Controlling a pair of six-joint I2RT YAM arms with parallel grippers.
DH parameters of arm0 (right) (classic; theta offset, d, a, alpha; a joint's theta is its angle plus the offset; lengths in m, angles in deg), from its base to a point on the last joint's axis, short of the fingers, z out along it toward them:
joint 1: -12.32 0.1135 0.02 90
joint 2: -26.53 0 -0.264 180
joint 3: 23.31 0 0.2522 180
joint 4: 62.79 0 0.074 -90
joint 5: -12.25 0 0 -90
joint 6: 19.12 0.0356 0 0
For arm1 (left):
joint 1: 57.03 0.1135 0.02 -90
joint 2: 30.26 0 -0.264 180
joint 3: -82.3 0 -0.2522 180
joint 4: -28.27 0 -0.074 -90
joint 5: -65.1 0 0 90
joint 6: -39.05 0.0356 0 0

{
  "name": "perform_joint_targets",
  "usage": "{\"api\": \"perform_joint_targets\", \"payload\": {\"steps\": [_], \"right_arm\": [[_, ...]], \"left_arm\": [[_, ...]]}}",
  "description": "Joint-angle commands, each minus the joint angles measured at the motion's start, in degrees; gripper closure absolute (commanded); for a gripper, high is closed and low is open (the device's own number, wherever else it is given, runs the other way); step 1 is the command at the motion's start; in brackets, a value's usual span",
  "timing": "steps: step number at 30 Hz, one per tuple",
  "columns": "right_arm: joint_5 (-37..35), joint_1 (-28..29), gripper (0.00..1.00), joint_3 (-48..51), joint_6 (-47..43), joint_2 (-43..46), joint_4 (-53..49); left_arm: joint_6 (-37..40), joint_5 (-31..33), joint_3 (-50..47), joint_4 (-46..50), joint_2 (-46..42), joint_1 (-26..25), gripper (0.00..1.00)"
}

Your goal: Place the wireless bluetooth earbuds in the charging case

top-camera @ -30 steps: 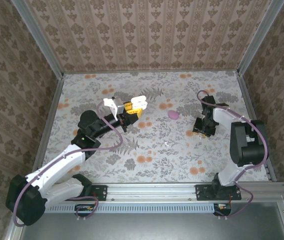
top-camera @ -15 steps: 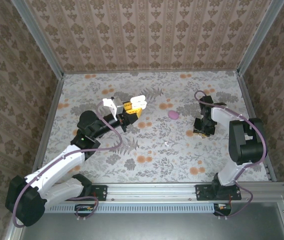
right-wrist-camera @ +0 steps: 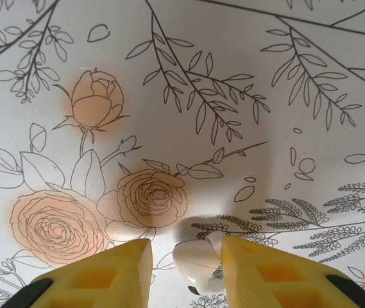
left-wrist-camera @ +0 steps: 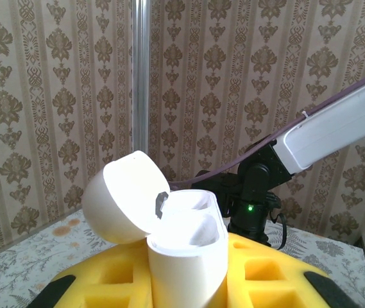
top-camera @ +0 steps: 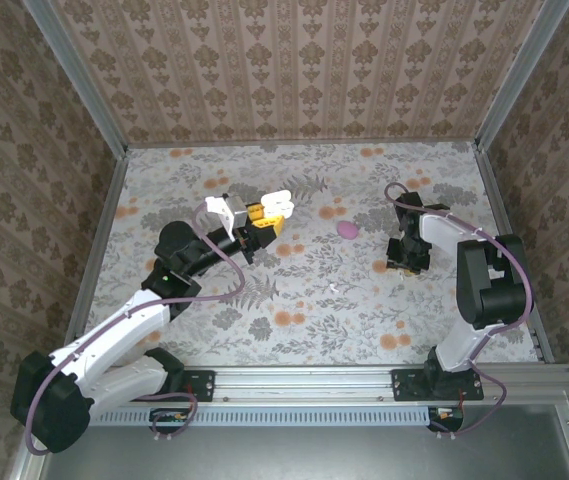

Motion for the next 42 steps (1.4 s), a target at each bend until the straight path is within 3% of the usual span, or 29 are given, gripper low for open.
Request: {"api": "perform_joint_targets", "payload": {"steps": [1, 28, 42], "right_arm": [[-1.41, 0.55, 0.64, 0.22, -0.22, 1.22, -3.2], [-5.27, 1.69, 0.66, -0.6, -0.75, -1.57, -3.99], [-4.71, 1.42, 0.78, 0.88, -0.6, 1.82, -2.67]], "left_arm": [[0.98, 0.25, -0.45, -0.03, -1.33, -0.31, 0.77], [0.9, 0.6, -0.68, -0.39, -1.42, -0.36, 0.77], [0.99, 0.8, -0.6, -0.22, -1.19, -0.32, 0.77]]}}
